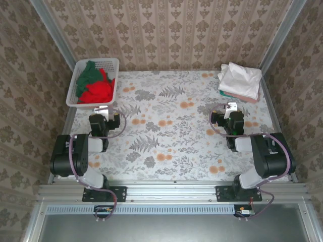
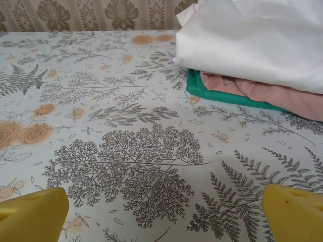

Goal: Fold and stack the t-shirts

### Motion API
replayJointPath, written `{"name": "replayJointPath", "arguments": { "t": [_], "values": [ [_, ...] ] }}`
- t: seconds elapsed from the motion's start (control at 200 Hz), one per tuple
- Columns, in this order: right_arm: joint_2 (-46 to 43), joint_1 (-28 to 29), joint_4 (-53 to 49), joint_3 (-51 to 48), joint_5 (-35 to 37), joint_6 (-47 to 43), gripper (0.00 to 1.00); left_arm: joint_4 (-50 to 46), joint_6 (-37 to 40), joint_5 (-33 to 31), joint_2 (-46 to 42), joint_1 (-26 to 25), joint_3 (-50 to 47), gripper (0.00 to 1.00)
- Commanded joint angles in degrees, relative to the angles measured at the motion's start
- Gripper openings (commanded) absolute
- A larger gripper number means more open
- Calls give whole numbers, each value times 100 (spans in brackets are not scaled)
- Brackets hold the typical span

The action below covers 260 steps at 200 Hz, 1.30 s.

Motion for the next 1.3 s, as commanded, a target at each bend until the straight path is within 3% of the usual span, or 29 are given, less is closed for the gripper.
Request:
{"name": "replayJointPath", "arguments": {
  "t": [0.0,0.86,0.91,0.97,1.04,1.105,1.175,1.235,1.295],
  "values": [
    [-24,25,-1,30,93,-35,100,98,102,20,-76,7,56,100],
    [-20,-68,-72,67,-103,9,100,73,89,56,-124,55,80,100],
    [-42,-66,-51,76,18,36,100,-428,54,-198,-413,3,237,100],
    [-337,-17,-535,245,318,91,100,-1725,105,-479,-1063,-167,656,100],
    [-939,52,-2362,946,419,105,100,-3143,-190,-688,-1713,-271,1337,100],
    [-1296,46,-3477,1641,519,661,100,-4307,-984,-914,-2154,-257,1948,100],
    [-1410,21,-4463,2186,921,1962,100,-5649,-2193,-1384,-2410,-159,2549,100],
    [-1404,-163,-5119,2488,687,2702,100,-6050,-2417,-720,-2448,180,2885,100],
    [-1452,-437,-4728,2369,-706,2627,100,-5932,-2205,237,-2318,549,3045,100]
  ]
}}
